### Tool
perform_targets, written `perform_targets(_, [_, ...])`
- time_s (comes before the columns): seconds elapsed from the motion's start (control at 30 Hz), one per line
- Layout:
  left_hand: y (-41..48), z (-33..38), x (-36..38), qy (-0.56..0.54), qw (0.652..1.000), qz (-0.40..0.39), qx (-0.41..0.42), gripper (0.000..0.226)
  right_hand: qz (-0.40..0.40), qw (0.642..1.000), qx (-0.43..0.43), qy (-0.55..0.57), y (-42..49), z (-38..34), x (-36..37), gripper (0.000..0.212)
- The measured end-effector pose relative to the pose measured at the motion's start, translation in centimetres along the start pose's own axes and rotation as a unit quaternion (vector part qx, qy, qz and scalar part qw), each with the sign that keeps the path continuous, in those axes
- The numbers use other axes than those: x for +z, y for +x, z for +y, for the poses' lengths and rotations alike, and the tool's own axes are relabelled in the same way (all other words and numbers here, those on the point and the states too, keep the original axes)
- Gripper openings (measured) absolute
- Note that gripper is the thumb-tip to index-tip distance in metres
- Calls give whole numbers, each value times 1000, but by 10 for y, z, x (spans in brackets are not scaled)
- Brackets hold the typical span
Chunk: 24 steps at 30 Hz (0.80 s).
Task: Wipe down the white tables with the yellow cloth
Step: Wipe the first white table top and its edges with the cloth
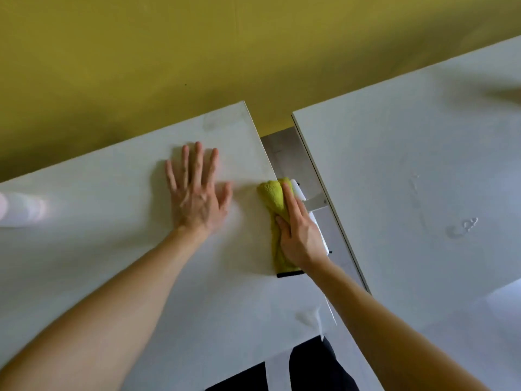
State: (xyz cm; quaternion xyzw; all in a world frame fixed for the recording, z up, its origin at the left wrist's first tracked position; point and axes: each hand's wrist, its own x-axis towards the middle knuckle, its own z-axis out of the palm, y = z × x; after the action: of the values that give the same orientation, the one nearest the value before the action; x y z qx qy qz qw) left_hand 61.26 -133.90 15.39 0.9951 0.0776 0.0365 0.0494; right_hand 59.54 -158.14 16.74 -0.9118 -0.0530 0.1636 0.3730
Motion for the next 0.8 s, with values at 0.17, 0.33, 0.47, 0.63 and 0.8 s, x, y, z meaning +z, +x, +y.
perform_targets(0.17, [-5, -4, 6, 17, 1000, 11, -3, 81, 3, 999, -34, 16, 126, -49, 17, 72])
perform_targets(0.33, [-11, 9, -2, 29, 1000, 0, 1, 83, 46, 998, -42, 28, 85, -24, 11, 65])
perform_targets(0.47, [-13, 13, -4, 32, 999, -13, -9, 84, 30, 998, -34, 46, 8, 9, 3, 65])
perform_targets(0.63, [-15, 10, 1, 31, 999, -9, -11, 86, 22, 997, -57, 38, 87, -24, 20, 70])
perform_targets(0.8, [-14, 5, 2, 29, 1000, 0, -7, 83, -19, 994, -10, 109, 169, -55, 23, 69])
